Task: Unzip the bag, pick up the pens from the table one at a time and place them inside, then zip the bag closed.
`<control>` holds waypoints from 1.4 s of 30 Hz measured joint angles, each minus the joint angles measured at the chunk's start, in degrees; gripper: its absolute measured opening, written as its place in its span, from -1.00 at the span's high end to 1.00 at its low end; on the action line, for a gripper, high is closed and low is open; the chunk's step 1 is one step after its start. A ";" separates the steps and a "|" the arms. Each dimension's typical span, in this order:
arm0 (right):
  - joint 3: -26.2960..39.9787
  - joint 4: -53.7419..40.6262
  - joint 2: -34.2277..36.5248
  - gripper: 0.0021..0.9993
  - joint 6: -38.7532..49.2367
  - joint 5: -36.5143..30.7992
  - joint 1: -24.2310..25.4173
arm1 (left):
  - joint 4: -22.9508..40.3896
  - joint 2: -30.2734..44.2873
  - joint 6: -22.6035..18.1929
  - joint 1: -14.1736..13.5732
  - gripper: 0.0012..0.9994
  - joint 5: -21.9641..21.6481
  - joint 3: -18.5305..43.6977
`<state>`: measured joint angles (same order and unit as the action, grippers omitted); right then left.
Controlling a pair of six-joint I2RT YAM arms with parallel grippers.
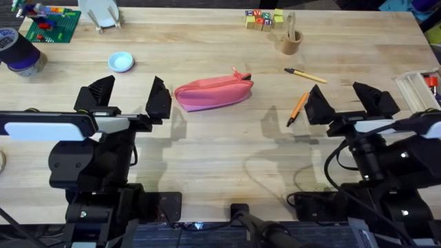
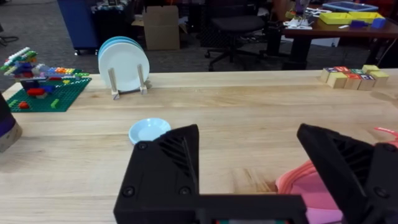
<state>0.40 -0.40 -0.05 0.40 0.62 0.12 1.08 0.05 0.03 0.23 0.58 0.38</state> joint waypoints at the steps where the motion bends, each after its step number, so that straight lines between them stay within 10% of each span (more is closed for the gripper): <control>1: 0.00 0.00 0.00 -0.99 0.00 0.00 0.00 | 0.00 0.00 0.00 0.00 -0.98 0.00 0.00; 20: 1.27 -2.91 0.05 -0.99 0.09 -0.66 0.00 | 7.60 0.00 -0.08 0.02 -0.99 0.00 2.16; 21: 7.10 -14.62 1.70 -0.99 0.11 -0.63 0.00 | 18.68 0.26 1.31 0.01 -0.99 0.02 8.98; 32: 35.51 -37.10 17.62 -0.99 0.24 2.53 0.00 | 42.62 13.95 4.77 0.02 -0.99 1.77 36.10; 42: 54.24 -45.22 31.38 -0.99 0.25 5.58 0.00 | 52.94 31.86 6.45 0.02 -0.99 7.79 52.29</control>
<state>54.64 -45.62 31.32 0.65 6.20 0.12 54.02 31.91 6.48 0.25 8.37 52.68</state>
